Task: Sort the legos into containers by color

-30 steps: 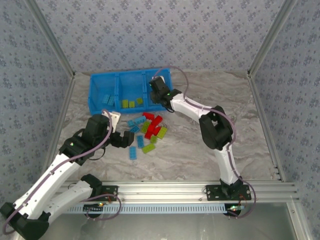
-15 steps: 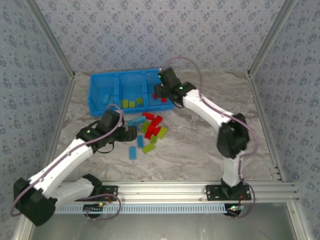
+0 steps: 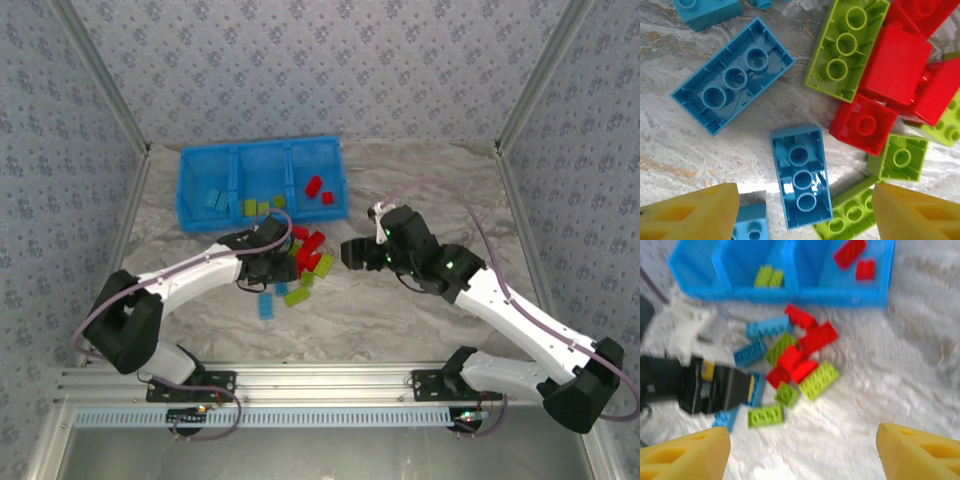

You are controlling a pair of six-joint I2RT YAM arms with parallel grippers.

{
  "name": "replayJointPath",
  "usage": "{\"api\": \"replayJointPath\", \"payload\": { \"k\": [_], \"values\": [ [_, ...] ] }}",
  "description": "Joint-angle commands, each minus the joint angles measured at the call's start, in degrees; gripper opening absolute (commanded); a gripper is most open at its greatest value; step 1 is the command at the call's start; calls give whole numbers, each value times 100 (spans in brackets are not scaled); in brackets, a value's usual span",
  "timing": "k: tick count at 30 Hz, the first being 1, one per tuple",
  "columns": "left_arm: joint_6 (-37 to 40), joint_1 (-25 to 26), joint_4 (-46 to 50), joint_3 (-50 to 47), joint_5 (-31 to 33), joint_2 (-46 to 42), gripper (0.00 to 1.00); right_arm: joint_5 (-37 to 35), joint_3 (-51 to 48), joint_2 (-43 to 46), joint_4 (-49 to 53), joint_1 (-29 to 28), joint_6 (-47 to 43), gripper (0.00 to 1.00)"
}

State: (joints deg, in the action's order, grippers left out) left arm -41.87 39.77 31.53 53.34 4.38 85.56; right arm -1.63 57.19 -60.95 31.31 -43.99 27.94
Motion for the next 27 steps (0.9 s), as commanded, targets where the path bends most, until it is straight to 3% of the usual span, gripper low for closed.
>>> {"api": "replayJointPath", "payload": {
  "k": [1,5,12,16,20,23,27],
  "values": [
    [-105,42,-93,154,37,202,66,202,-218,327,284,-183,487,80],
    [-226,65,-304,86,-126,527,63,-207,-307,309,421,-387,554,81],
    [-289,160,-293,29,95,828,54,-67,-32,-81,472,-547,518,83],
    [-356,196,-301,-25,171,795,42,121,79,-136,396,-631,581,83],
    [-313,234,-78,112,285,355,30,243,204,-111,340,-741,624,84],
    [-240,242,359,418,659,-276,30,205,257,-76,340,-776,600,84],
    [112,122,666,926,1670,-1143,32,43,249,-62,354,-776,599,84]
  ]
}}
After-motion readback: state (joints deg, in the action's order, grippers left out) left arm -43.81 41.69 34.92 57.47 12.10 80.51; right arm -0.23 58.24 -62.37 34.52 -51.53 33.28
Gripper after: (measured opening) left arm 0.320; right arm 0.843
